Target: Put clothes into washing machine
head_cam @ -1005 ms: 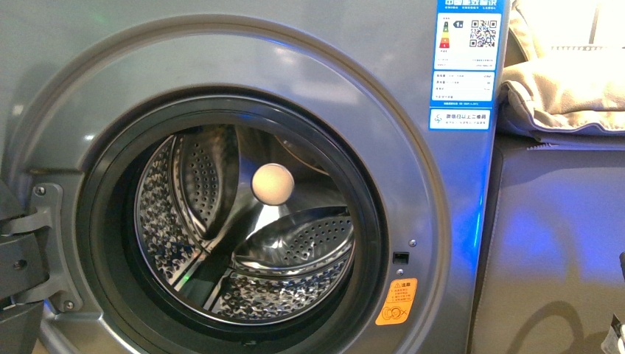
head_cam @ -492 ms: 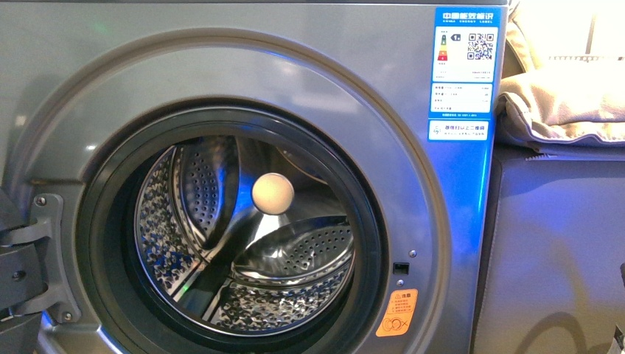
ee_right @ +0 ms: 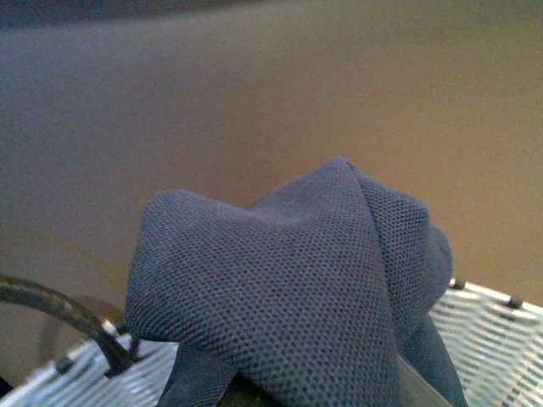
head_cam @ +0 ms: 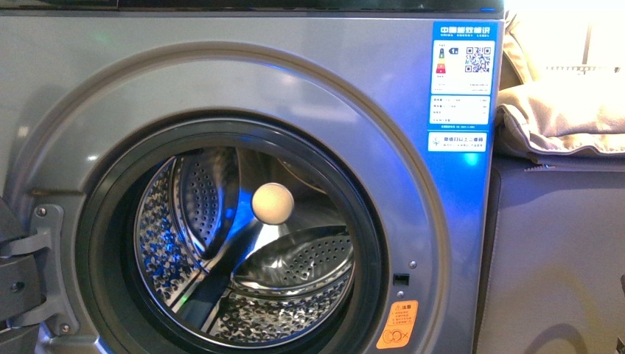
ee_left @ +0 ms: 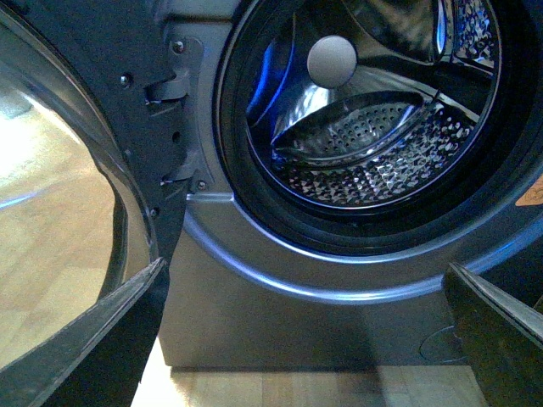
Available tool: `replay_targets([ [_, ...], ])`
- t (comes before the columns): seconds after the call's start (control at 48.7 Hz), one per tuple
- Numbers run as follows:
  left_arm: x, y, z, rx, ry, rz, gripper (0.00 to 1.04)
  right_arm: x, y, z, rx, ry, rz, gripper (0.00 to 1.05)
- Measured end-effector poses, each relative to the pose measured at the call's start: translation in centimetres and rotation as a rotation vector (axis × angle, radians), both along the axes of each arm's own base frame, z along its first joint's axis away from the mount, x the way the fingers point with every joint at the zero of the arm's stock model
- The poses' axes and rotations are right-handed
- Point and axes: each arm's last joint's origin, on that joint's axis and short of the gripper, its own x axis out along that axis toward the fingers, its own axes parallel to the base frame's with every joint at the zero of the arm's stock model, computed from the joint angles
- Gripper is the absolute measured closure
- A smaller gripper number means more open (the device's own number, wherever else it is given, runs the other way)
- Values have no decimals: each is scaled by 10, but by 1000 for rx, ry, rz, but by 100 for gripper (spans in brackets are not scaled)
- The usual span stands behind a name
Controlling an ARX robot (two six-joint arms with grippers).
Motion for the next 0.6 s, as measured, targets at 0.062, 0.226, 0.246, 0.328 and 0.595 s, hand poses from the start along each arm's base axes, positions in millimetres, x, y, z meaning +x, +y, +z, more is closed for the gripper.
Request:
replay_targets([
  [0.062,0,0,0,0,0,0,6,-3,3,17,-16,-33,11,99],
  [0.226,0,0,0,0,0,0,6,-9,11,79,-74,-144,53,99],
  [0.246,0,0,0,0,0,0,6,-9,12,87,-81,-158,57,99],
  [0.328,0,0,0,0,0,0,6,-11,15,115,-108,-205,71,99],
  [0.595,0,0,0,0,0,0,6,-12,34,197,-142,-314,153,99],
])
